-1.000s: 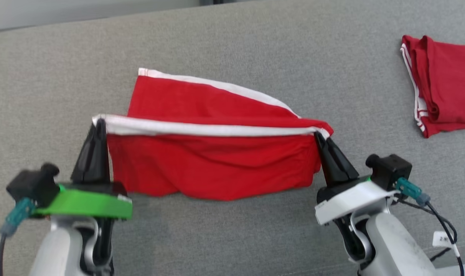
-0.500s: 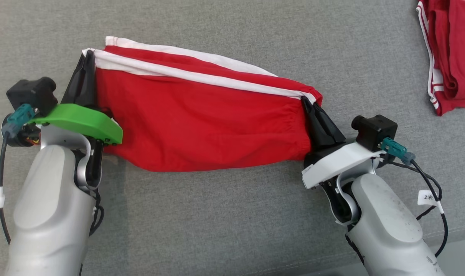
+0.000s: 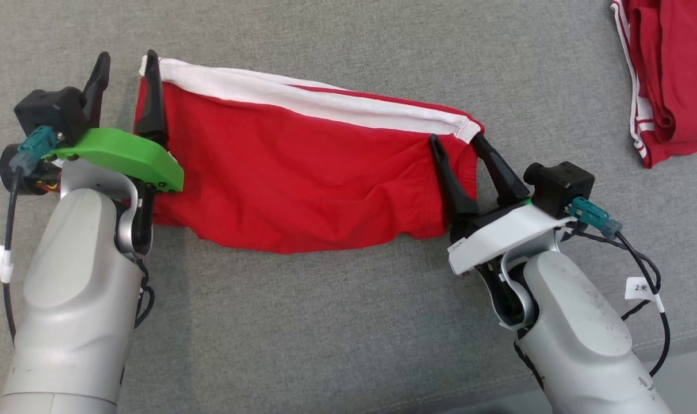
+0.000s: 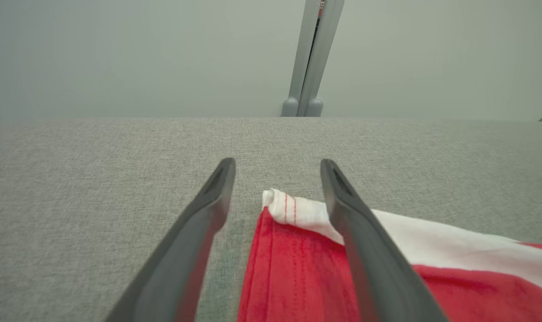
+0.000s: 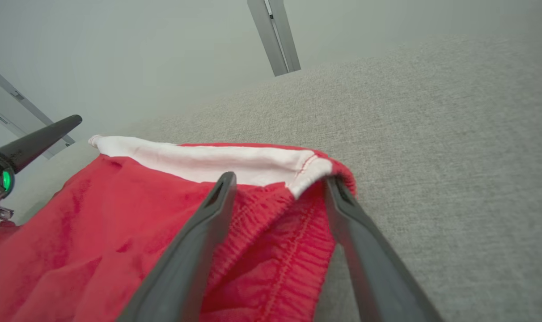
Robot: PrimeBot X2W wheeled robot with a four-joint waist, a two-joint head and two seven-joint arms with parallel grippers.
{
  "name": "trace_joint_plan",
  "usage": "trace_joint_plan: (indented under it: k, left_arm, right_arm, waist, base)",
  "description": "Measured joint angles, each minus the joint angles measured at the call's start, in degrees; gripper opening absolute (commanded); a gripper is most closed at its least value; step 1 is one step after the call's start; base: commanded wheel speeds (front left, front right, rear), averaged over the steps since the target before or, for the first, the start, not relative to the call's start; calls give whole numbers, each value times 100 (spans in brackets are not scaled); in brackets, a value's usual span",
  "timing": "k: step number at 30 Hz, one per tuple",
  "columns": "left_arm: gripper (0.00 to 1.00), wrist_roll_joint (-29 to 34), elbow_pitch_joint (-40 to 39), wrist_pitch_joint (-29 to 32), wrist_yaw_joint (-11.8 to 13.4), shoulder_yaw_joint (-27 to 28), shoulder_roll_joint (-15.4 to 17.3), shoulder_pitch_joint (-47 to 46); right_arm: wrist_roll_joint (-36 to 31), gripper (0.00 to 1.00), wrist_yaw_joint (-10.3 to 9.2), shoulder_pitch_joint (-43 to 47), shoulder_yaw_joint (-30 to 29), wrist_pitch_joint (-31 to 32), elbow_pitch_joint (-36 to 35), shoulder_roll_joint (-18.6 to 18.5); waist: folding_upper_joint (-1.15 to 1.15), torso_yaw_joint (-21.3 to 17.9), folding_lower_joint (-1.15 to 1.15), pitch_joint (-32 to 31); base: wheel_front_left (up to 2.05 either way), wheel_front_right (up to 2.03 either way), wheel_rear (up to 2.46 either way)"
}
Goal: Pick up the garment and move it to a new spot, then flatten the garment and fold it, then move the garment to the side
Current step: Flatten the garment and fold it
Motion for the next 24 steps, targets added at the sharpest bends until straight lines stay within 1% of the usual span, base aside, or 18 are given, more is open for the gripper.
trace_joint_plan:
  k: [4, 7, 10, 13, 18, 24]
  left_arm:
    - [100, -19, -58, -135, -98, -33, -38, 76]
    - [100, -65, -191, -172, -133, -63, -69, 422]
    - [100, -125, -332, -76, -147, -63, 11, 803]
    - [100, -208, -470, 198, -133, -83, 92, 1184]
    - [100, -420, -675, 1020, -45, -144, 147, 1742]
    - [100, -639, -942, 1758, 119, -138, 210, 1964]
  right_arm:
    - [-118, 100, 0, 174, -154, 0, -159, -1]
    - [-233, 100, 0, 374, -283, 0, -247, -2]
    - [-450, 100, 0, 628, -482, 0, -281, -2]
    - [-657, 100, 0, 859, -686, 0, -330, -1]
    - [-859, 100, 0, 1148, -922, 123, -602, -4]
    - [-904, 100, 0, 1287, -973, 313, -961, -3]
  waist:
    - [0, 29, 0, -125]
    - [0, 62, 0, -265]
    - [0, 104, 0, -434]
    - [0, 147, 0, -624]
    - [0, 199, 0, -946]
    - [0, 132, 0, -1128]
  base:
    - [0, 0, 0]
    - [0, 0, 0]
    - [0, 0, 0]
    - [0, 0, 0]
    - [0, 0, 0]
    - [0, 0, 0]
